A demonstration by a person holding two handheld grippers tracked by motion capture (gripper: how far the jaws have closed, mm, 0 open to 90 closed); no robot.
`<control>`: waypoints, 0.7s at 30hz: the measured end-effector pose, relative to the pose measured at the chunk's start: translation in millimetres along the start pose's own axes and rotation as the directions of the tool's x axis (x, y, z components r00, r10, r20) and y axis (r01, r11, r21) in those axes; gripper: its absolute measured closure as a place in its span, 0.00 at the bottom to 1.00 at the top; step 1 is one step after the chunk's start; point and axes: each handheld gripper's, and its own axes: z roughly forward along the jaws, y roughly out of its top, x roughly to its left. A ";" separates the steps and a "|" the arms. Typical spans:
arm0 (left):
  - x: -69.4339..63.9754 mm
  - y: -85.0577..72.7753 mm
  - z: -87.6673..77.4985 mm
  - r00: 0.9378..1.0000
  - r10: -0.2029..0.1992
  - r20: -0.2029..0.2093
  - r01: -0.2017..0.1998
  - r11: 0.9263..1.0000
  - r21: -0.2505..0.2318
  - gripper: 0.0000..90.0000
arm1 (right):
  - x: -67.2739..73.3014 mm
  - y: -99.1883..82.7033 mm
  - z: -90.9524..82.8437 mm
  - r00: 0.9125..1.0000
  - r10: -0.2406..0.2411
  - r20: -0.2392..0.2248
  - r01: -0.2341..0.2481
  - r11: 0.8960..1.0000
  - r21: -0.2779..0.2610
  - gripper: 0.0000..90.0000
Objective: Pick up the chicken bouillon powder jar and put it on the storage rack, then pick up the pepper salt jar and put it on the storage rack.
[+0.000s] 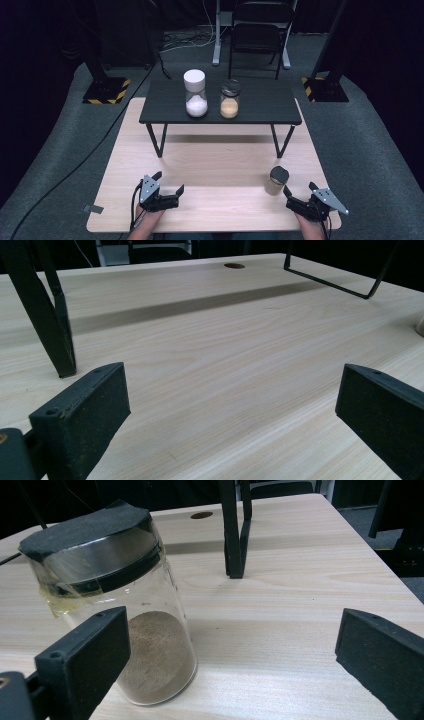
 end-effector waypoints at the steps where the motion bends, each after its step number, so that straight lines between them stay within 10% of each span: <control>1: 0.0 0.0 0.0 1.000 0.000 0.000 0.000 1.000 -0.001 0.00 | -0.1 -0.2 -0.2 1.000 0.007 -0.006 -0.007 1.000 0.001 0.01; 21: 0.0 0.0 0.0 1.000 0.000 0.000 0.000 1.000 0.000 0.00 | 4.1 11.8 -12.1 1.000 0.001 -0.012 -0.001 0.998 -0.057 0.01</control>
